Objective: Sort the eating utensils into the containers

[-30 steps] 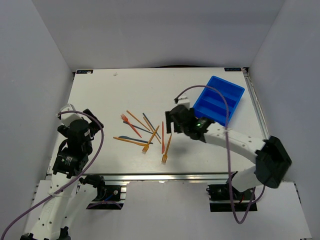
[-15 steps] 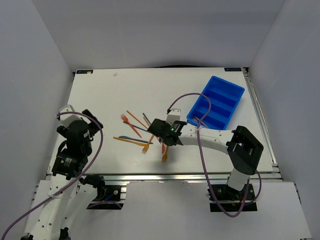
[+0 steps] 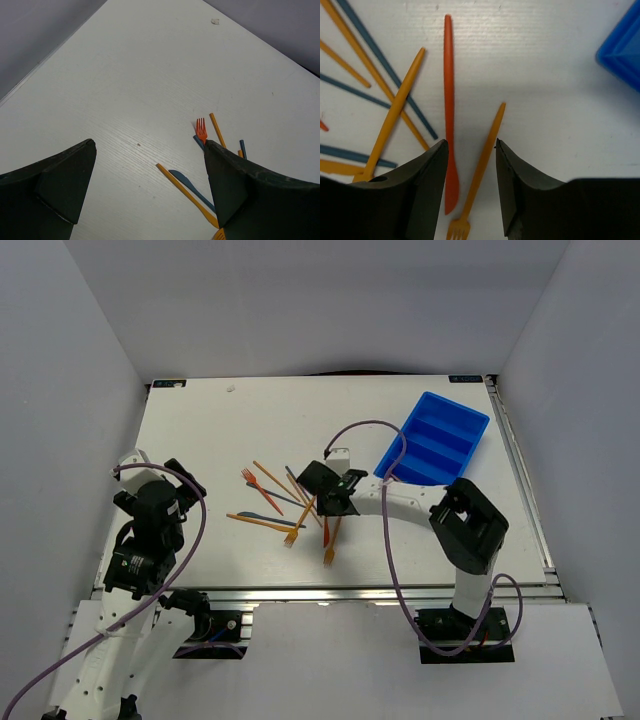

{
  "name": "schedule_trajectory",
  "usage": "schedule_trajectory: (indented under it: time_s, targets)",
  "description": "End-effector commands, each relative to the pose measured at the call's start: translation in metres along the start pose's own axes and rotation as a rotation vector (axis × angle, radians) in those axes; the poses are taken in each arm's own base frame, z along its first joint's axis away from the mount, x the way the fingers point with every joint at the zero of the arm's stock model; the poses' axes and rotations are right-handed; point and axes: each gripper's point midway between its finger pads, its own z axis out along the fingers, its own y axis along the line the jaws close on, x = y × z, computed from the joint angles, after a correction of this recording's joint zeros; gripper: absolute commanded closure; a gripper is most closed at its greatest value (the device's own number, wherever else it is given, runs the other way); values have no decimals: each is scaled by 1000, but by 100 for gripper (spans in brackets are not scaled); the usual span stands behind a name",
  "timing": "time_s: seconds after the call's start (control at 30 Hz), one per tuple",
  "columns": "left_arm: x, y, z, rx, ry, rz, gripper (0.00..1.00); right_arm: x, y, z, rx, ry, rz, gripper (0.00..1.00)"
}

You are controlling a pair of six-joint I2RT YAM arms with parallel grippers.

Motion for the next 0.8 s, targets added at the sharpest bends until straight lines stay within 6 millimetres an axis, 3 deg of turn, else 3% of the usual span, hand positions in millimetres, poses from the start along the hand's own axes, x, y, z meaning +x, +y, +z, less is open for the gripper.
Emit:
schedule_trajectory:
  time_s: [0.0,0.07,0.1,0.27,0.5,0.77]
  targets:
    - [0,1,-1,0,-3,-4,2,-20,10,9,-74,-5,-57,52]
    - [0,1,0,-1,-2,-3,2,-31,16,10,-69,-5,-78,52]
    - [1,1,0,-3,0,-2,2,-24,10,18,-23,22,-119,52]
    - [-2,3,-2,-7,-12,-9,2,-30,20,35,10,57,-170,59]
    - [-2,2,-2,-2,-11,-10,2,-33,11,45,47,74,-136,62]
    - [-1,2,-2,1,-11,-11,2,-11,6,68,0,169,-142,71]
